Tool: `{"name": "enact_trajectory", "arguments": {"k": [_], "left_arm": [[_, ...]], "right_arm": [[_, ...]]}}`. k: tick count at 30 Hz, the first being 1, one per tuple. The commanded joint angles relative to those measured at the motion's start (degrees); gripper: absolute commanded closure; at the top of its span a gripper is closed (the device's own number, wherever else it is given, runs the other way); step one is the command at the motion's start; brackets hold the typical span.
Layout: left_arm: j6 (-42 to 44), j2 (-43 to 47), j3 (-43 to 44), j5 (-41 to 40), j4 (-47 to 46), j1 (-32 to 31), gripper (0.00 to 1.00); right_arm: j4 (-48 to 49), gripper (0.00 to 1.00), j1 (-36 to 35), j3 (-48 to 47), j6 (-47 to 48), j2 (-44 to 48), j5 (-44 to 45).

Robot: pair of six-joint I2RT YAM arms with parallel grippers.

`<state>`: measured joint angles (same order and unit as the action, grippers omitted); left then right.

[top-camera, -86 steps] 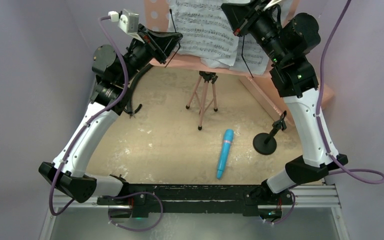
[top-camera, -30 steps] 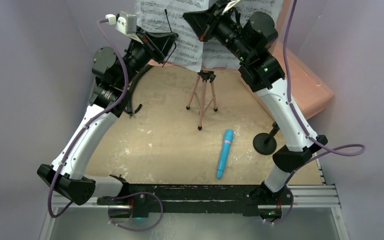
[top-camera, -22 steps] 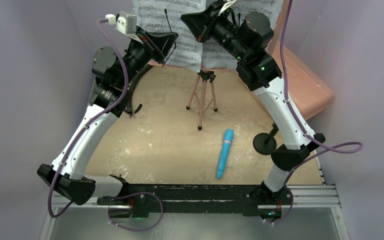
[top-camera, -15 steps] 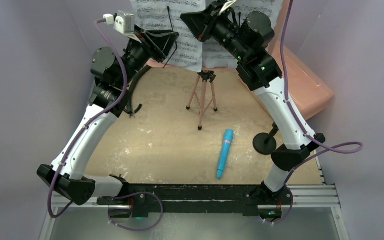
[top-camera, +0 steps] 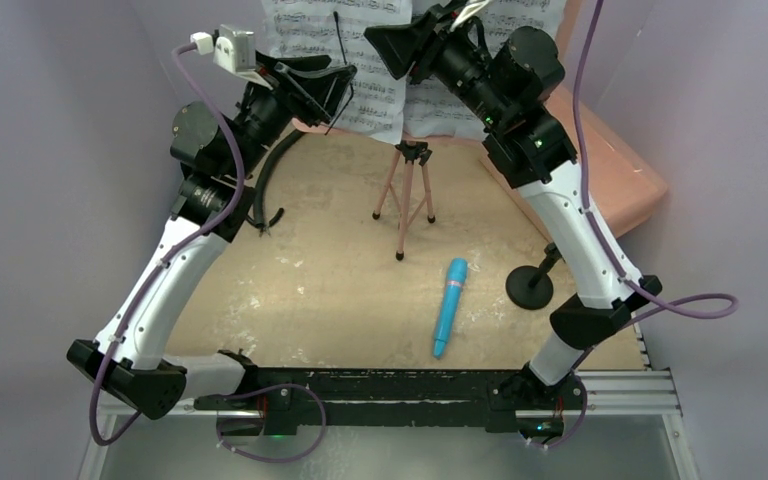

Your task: Set up the instrument practice props

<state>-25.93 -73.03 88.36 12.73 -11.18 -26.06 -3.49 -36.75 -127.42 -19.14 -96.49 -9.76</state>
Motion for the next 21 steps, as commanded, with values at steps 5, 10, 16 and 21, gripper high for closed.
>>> {"name": "enact_trajectory", "arguments": {"k": [5, 10, 16, 21], "left_arm": [[-1.2, 3.4, -1.8, -1.0, -3.1, -0.2, 0.37], [-1.7, 5.0, -3.7, -1.3, -3.2, -0.2, 0.32], [-1.7, 8.3, -6.7, -1.8, -0.2, -0.2, 0.16], [0.0, 12.9, -10.9, -3.7, 4.9, -0.1, 0.01]], "right_arm": [[4.8, 0.52, -0.3, 1.3, 0.1, 5.7, 2.1], [6.4, 0.46, -0.3, 6.0, 0.5, 9.7, 3.5], [7.8, 0.37, -0.4, 13.1, 1.9, 16.3, 2.6], [14.9, 0.29, -0.3, 27.8, 0.9, 25.4, 1.4]]}}
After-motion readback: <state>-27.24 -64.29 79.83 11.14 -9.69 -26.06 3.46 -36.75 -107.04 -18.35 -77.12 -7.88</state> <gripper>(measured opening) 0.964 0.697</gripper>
